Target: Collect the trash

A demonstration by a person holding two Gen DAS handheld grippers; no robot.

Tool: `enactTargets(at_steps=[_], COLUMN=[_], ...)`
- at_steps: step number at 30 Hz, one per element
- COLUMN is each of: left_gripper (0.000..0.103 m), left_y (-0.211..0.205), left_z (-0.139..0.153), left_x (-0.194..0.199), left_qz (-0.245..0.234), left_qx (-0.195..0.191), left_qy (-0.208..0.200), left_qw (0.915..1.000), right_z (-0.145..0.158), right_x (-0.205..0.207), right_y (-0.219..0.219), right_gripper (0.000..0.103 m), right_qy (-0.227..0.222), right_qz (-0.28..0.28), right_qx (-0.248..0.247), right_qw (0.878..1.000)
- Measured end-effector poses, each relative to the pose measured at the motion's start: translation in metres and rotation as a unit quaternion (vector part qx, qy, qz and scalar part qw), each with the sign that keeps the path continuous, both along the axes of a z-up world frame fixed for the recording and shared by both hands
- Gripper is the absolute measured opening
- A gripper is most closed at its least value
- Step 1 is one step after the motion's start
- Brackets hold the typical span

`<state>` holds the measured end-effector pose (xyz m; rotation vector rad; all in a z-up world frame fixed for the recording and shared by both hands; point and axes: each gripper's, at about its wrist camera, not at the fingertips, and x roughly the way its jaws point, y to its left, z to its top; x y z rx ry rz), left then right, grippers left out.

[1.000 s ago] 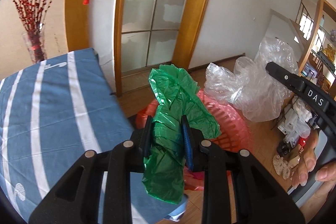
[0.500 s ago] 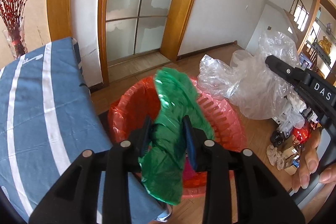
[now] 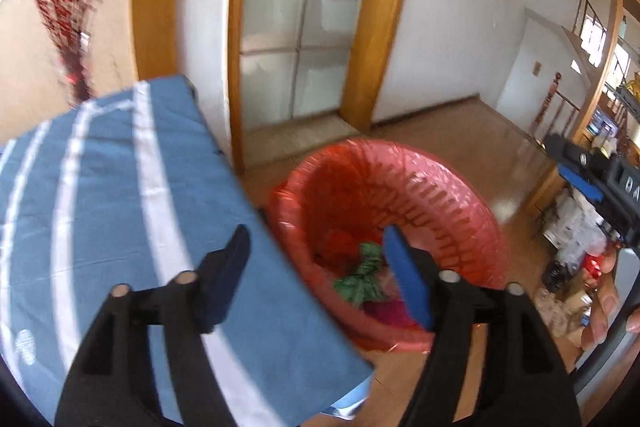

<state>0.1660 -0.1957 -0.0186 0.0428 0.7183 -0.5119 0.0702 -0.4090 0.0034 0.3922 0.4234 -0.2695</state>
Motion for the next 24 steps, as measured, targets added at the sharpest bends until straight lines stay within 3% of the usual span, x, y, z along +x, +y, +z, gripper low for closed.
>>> enactTargets(at_steps=[2,5,12,17,24], left_gripper=[0.084,0.095,0.099,0.099,0.099], left_y=[0.020,0.046,0.104,0.127,0.149], left_z=[0.008,0.017,0.028,0.029,0.029], left_x=[-0.016,-0.039,-0.085,-0.122,-0.161], left_qz=[0.016,0.048,0.130,0.171,0.199], left_qx=[-0.006,-0.006,0.013,0.050,0.056], left_qy=[-0.027,-0.060,-0.112,-0.158,-0.184], left_qw=[0.9995,0.9970,0.9851,0.9712,0.9608], right_z=[0.002,0.003,0.000,-0.007,-0.012], right_x=[-0.015,-0.034,-0.071,-0.090,-0.101], right_y=[0.015,0.039,0.091,0.119,0.151], right_gripper=[0.093,0.101,0.101,0.101,0.101], right_qy=[-0.006,-0.007,-0.006,-0.006,0.016], right_qz=[-0.003,-0.006,-0.045,-0.065,-0.048], right_qx=[-0.022,-0.057,-0.146,-0.155,-0.186], right_qw=[1.000,0.998,0.988,0.986,0.981])
